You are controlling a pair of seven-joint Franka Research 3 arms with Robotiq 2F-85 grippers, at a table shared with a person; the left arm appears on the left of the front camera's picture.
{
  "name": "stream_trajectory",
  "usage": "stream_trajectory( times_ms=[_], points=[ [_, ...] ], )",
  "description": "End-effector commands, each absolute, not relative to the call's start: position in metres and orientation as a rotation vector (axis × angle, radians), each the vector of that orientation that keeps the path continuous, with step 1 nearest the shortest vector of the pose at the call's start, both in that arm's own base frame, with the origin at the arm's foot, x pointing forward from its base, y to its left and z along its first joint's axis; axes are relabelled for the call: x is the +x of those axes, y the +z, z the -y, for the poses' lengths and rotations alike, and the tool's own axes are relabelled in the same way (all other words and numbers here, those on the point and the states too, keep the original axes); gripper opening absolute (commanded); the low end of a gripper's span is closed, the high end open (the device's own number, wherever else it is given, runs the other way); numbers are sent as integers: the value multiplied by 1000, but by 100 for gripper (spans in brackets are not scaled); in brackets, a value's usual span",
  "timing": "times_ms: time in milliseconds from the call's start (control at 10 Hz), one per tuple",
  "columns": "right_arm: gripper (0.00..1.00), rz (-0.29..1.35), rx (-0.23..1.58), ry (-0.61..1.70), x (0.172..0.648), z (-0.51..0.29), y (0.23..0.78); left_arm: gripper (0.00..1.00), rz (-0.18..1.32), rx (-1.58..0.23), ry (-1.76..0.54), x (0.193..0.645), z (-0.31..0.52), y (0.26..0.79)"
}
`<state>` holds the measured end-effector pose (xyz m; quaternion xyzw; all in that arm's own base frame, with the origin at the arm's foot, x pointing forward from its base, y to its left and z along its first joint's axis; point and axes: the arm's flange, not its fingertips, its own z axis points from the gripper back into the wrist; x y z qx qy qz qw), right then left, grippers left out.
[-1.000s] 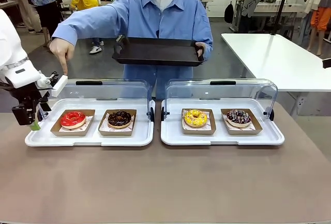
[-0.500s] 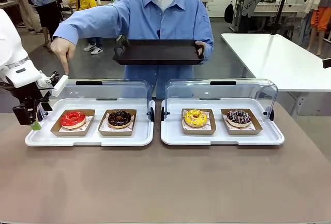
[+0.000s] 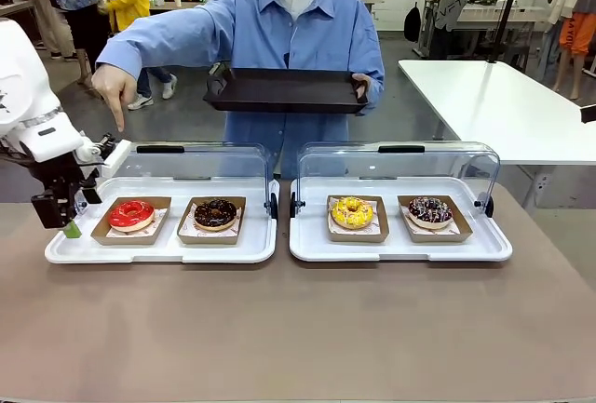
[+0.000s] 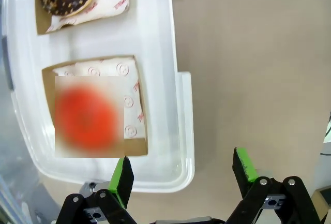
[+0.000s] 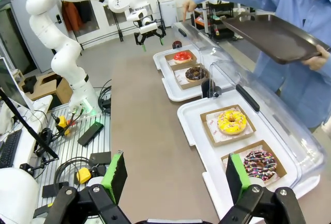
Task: Provide the desired donut to the person.
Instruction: Pick up and lift the Paper togo box containing the Donut pointed at by the person.
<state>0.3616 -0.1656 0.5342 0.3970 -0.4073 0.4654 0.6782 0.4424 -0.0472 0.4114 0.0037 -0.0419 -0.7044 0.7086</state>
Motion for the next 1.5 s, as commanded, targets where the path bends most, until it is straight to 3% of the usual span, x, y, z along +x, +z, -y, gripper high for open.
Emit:
stream_trajectory(
  times_ms=[0,1400],
  points=[
    [100,919,899,1049,362,165,534,100,80,14,-1600,453,65,399],
    [100,919,899,1049,362,165,534,100,81,-38,-1629,512,107,339]
  ],
)
